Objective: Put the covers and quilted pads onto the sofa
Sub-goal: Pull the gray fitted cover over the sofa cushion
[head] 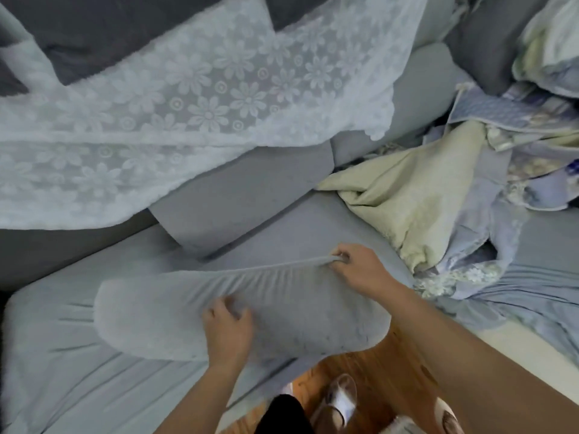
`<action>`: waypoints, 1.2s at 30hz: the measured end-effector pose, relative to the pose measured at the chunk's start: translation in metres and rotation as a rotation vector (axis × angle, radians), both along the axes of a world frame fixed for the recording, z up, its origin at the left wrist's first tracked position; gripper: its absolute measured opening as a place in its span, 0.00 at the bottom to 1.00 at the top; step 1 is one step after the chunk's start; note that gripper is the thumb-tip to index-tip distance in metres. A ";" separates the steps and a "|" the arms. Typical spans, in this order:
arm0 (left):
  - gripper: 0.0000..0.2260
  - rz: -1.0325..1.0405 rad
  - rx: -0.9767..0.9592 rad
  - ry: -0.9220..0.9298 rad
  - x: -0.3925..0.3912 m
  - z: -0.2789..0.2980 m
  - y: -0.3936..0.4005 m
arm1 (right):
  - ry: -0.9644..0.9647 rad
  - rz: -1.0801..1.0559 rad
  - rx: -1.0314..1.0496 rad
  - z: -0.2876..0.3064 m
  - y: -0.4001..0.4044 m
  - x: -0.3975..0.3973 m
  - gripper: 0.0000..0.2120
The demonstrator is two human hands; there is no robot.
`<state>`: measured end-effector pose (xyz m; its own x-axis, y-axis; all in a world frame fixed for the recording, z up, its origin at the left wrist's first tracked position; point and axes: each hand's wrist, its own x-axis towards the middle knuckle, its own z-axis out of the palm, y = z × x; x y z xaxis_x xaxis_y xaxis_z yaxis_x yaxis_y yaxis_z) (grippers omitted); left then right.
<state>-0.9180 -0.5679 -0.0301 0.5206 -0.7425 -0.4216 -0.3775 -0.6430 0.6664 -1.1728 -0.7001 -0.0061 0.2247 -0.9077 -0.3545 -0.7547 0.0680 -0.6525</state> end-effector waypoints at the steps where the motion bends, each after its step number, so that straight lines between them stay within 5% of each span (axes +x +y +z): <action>1: 0.17 -0.086 -0.051 -0.181 0.003 -0.004 -0.021 | 0.000 -0.036 0.017 -0.014 -0.006 -0.009 0.05; 4: 0.22 -0.558 -0.049 -0.604 0.031 -0.036 -0.072 | 0.164 -0.129 0.021 -0.059 -0.010 -0.025 0.13; 7: 0.27 -0.786 0.093 -0.717 0.070 -0.071 -0.096 | 0.344 -0.198 0.064 -0.079 0.004 -0.026 0.31; 19: 0.32 0.174 0.536 -0.436 0.209 -0.059 -0.128 | 0.103 -0.778 0.371 -0.075 -0.020 -0.020 0.53; 22: 0.36 0.458 0.471 -0.278 0.228 -0.058 -0.123 | 0.052 -0.869 0.410 -0.081 -0.018 -0.024 0.51; 26: 0.33 0.572 0.419 -0.270 0.226 -0.047 -0.108 | 0.053 -1.011 0.464 -0.082 -0.017 -0.034 0.45; 29: 0.30 0.508 0.423 -0.357 0.211 -0.027 -0.114 | 0.158 -1.042 0.465 -0.071 -0.009 -0.049 0.42; 33: 0.24 0.220 0.422 -0.531 0.154 0.002 -0.154 | 0.238 -1.022 0.353 -0.039 -0.008 -0.104 0.24; 36: 0.25 0.107 0.364 -0.576 0.090 0.023 -0.190 | 0.290 -1.090 0.325 -0.005 -0.021 -0.166 0.23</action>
<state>-0.8276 -0.7574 -0.0074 0.7991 -0.5380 -0.2682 -0.5285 -0.8414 0.1132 -1.3385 -0.7214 -0.0110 -0.7426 -0.4277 -0.5154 -0.3122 0.9019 -0.2986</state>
